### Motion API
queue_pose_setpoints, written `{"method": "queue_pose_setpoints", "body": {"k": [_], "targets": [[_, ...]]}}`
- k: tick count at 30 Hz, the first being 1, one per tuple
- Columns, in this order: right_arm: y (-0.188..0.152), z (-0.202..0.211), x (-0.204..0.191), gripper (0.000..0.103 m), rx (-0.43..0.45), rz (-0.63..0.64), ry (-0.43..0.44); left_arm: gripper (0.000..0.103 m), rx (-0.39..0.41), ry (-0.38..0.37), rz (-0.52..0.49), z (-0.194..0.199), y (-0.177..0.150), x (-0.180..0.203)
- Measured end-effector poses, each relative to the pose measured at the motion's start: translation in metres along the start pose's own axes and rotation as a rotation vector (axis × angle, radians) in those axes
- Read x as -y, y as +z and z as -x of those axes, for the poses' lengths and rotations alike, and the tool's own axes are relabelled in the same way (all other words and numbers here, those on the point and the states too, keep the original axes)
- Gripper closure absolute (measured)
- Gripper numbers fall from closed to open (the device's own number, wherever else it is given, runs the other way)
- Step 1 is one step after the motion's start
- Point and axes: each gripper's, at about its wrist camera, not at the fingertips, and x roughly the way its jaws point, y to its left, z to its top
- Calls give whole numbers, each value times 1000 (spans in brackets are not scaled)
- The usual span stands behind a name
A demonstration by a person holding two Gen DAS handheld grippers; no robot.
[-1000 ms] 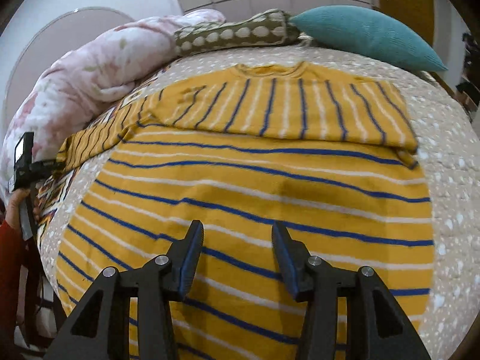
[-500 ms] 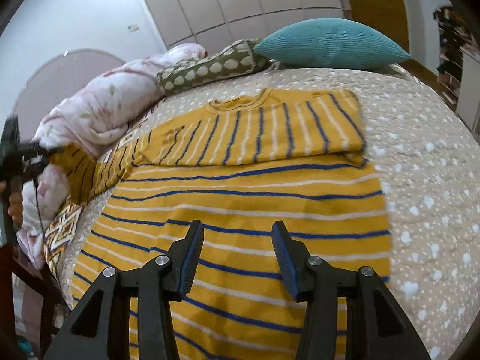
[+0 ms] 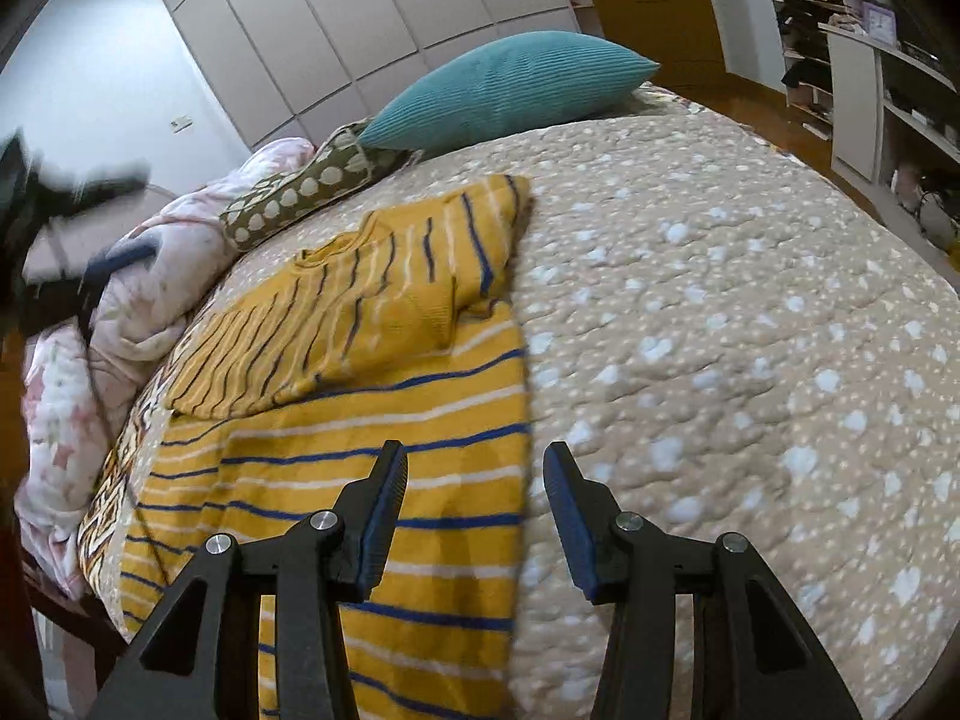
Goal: Fold small clothes
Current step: 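Grasp the other sleeve cuff with the left tool and fold it across the body, then open the left tool and move both tools to the sweater hem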
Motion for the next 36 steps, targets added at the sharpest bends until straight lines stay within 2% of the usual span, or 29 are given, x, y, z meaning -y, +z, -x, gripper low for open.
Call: {"method": "queue_pose_setpoints", "body": {"k": [6, 8, 9, 12, 16, 17, 18, 19, 21, 24, 26, 28, 31, 33, 36], "targets": [[20, -11, -8, 51, 20, 32, 15, 40, 81, 251, 12, 44, -50, -54], [30, -20, -18, 51, 16, 57, 14, 40, 101, 297, 49, 60, -67, -71], [33, -24, -22, 51, 13, 68, 11, 40, 106, 309, 67, 63, -66, -78], [49, -47, -33, 51, -7, 83, -1, 40, 123, 331, 125, 91, -91, -92], [61, -85, -39, 51, -86, 63, 2, 39, 199, 391, 125, 134, -114, -97], [62, -98, -39, 53, -125, 61, 3, 38, 219, 418, 123, 146, -117, -98], [62, -105, -40, 70, -154, 66, 2, 35, 249, 465, 119, 168, -120, -102], [62, -111, -42, 80, -180, 80, 1, 33, 270, 501, 115, 182, -122, -103], [64, -109, -48, 89, -174, 121, 10, 32, 319, 589, 110, 220, -126, -105], [75, -85, -62, 90, -91, 208, 11, 21, 381, 680, 127, 266, -136, -110], [83, -67, -69, 90, -26, 246, 21, 17, 409, 716, 145, 281, -144, -114], [89, -61, -70, 89, 5, 251, 11, 16, 407, 719, 166, 282, -152, -121], [82, -76, -59, 81, -47, 225, -38, 16, 358, 678, 193, 267, -159, -128], [69, -87, -48, 81, -96, 211, -130, 16, 342, 631, 175, 251, -162, -125], [51, -73, -32, 80, -86, 165, -148, 16, 313, 593, 130, 220, -160, -116]]}}
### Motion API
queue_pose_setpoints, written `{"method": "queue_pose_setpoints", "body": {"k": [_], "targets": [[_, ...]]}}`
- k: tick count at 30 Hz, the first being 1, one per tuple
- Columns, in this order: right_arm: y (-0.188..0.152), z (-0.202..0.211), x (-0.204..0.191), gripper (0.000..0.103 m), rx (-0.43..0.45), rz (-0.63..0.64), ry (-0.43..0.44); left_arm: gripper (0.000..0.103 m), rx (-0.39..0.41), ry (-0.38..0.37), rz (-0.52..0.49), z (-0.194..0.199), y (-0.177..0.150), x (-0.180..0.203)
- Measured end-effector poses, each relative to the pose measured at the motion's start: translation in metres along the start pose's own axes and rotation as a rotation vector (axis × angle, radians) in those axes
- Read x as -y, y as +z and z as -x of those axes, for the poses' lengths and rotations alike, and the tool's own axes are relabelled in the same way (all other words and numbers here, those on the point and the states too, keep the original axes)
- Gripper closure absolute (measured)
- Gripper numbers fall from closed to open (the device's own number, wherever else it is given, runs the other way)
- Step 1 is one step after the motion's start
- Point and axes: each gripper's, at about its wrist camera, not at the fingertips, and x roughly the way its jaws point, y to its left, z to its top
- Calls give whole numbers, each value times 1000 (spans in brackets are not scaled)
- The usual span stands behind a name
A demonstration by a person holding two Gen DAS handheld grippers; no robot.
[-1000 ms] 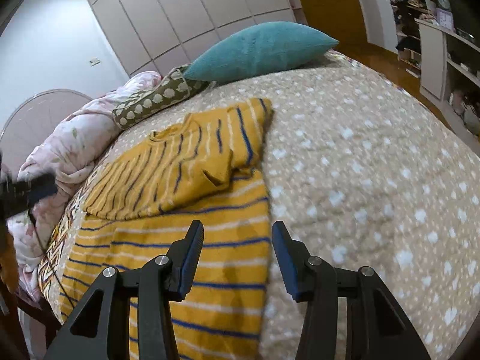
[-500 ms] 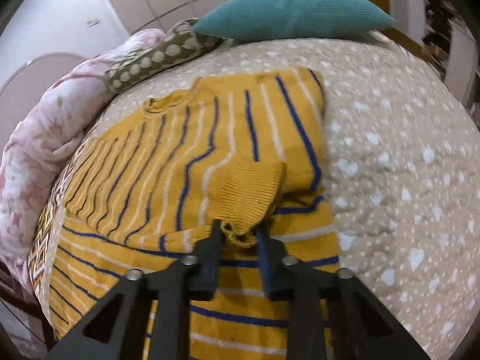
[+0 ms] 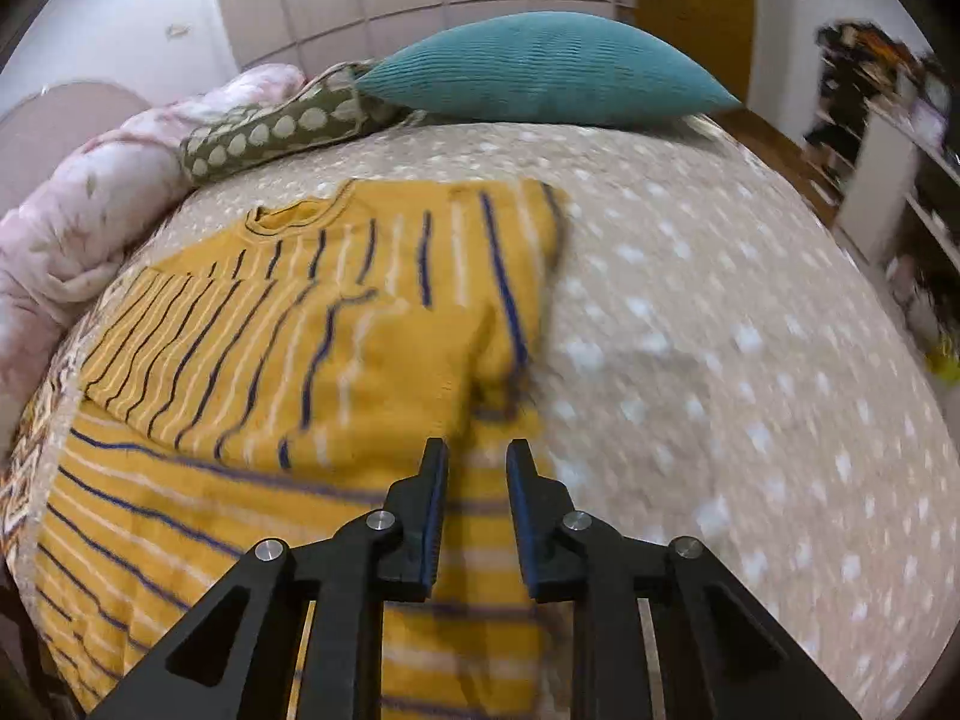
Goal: Fold small clothes
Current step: 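Open the left tool and move both tools to the sweater hem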
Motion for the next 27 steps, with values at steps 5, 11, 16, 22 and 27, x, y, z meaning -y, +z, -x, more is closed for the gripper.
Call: {"method": "queue_pose_setpoints", "body": {"k": [5, 11, 16, 22, 27], "targets": [[-40, 54, 17, 51, 139, -96, -5, 16, -54, -80, -27, -33, -9, 41], [-72, 79, 13, 34, 201, -80, -38, 16, -121, -177, -55, -58, -27, 91], [-82, 76, 11, 34, 128, -114, 26, 16, -190, -212, -101, -76, -46, 118], [-100, 78, 0, 34, 121, -86, 10, 16, -275, -217, -116, -99, -77, 134], [-110, 77, -8, 34, 116, -47, -23, 16, -303, -200, -131, -107, -92, 139]]}}
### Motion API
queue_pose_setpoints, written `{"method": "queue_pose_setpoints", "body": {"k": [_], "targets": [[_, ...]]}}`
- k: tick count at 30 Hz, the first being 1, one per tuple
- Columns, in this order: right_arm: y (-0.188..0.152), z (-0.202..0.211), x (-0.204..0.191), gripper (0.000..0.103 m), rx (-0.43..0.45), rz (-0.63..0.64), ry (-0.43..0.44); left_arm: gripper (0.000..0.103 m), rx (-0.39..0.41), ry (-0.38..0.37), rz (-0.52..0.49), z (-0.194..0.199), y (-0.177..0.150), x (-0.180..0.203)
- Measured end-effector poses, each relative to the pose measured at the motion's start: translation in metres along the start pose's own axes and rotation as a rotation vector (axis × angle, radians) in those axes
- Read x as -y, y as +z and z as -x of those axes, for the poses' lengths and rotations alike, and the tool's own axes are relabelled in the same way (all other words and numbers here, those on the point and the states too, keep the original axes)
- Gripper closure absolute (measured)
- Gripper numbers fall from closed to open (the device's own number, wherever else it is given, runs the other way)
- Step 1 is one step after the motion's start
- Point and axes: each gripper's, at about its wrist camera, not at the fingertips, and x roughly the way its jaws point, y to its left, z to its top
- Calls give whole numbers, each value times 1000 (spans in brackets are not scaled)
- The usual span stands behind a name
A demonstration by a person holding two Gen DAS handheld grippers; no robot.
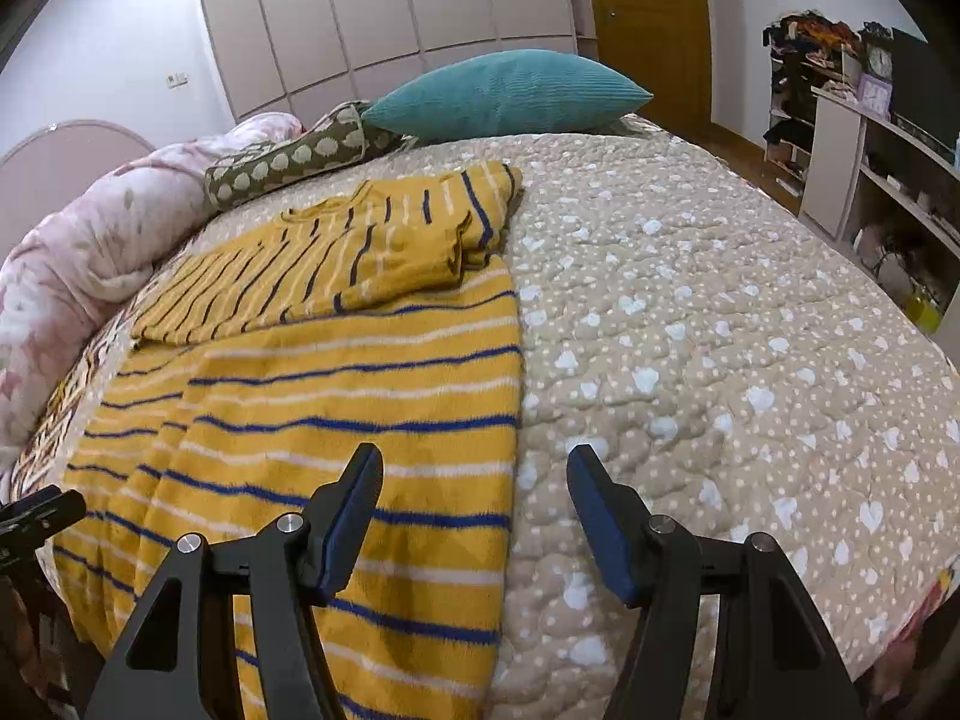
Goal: Fold small clothes
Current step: 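Open the left tool and move both tools to the sweater hem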
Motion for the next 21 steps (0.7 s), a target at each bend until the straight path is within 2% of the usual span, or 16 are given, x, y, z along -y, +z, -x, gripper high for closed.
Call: {"method": "queue_pose_setpoints", "body": {"k": [6, 12, 16, 21], "targets": [[-7, -3, -5, 34, -9, 20, -15, 16, 14, 5, 18, 2, -3, -3], [-8, 0, -19, 34, 12, 58, -33, 16, 51, 12, 85, 14, -5, -26], [-6, 8, -39, 34, 50, 110, -7, 16, 74, 34, 117, 23, -6, -45], [-10, -1, -67, 34, 23, 183, 41, 16, 85, 52, 160, 30, -9, -68]]}}
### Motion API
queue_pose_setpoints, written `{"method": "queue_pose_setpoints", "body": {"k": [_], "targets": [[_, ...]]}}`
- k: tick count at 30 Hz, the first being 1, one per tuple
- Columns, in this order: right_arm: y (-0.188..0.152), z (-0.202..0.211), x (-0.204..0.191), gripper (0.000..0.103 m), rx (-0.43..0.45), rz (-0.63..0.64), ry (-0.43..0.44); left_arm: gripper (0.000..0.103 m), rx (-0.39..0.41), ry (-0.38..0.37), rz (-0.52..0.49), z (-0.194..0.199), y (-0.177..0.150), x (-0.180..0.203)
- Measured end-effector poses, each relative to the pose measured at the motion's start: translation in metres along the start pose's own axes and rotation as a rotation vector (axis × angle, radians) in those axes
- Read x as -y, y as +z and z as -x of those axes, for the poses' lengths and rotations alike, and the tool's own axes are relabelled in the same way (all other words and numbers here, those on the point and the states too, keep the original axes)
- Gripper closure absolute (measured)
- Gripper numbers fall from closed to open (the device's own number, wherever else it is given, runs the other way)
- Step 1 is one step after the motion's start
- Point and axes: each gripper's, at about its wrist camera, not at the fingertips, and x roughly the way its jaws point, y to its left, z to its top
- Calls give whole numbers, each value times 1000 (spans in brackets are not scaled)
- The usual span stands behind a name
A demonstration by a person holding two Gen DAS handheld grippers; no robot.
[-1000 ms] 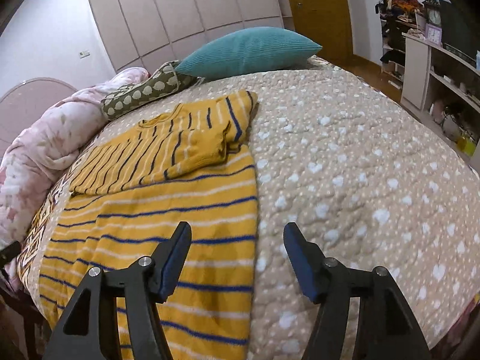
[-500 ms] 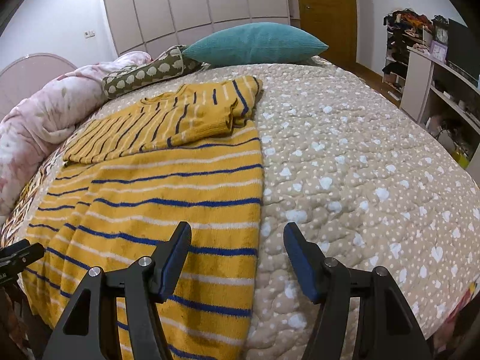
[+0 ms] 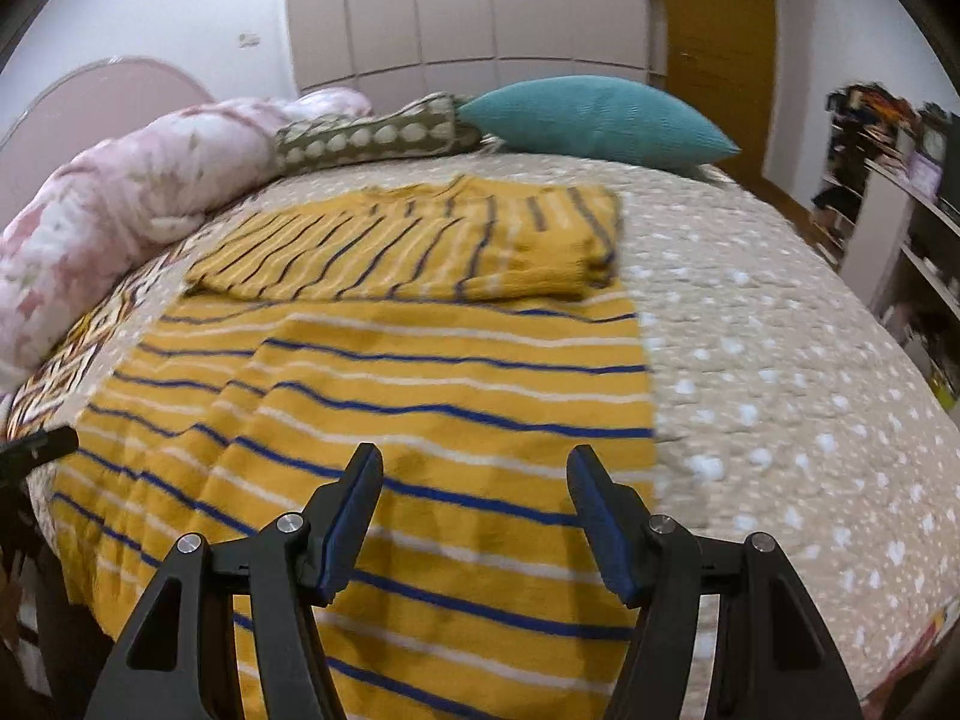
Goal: Fold small clothes
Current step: 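Open the left tool and move both tools to the sweater hem, then grasp the hem with the left tool while the right tool grasps the hem too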
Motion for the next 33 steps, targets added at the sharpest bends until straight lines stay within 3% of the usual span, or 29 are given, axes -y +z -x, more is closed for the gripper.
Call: {"method": "queue_pose_setpoints", "body": {"k": [9, 13, 15, 18, 25, 26, 28, 29, 33], "targets": [[-16, -17, 12, 34, -70, -5, -42, 16, 2, 37, 55, 2, 3, -24], [-17, -10, 28, 34, -74, 7, -143, 16, -12, 27, 49, 1, 7, -26], [-18, -1, 43, 34, -72, -26, -185, 12, -16, 8, 58, -1, 9, -30], [-22, 15, 69, 34, -65, -113, -172, 11, -39, -15, 75, -9, 11, -37], [-41, 28, 104, 34, -88, -296, 54, 12, -89, -200, 96, -32, 21, -43], [-45, 26, 106, 34, -99, -326, 102, 14, -96, -252, 96, -34, 23, -42], [-49, 23, 109, 33, -103, -376, 189, 34, -129, -347, 108, -39, 24, -38], [-52, 22, 108, 33, -106, -399, 234, 35, -147, -376, 118, -42, 23, -37], [-57, 11, 109, 34, -148, -518, 483, 35, -133, -393, 133, -43, 17, -33]]}}
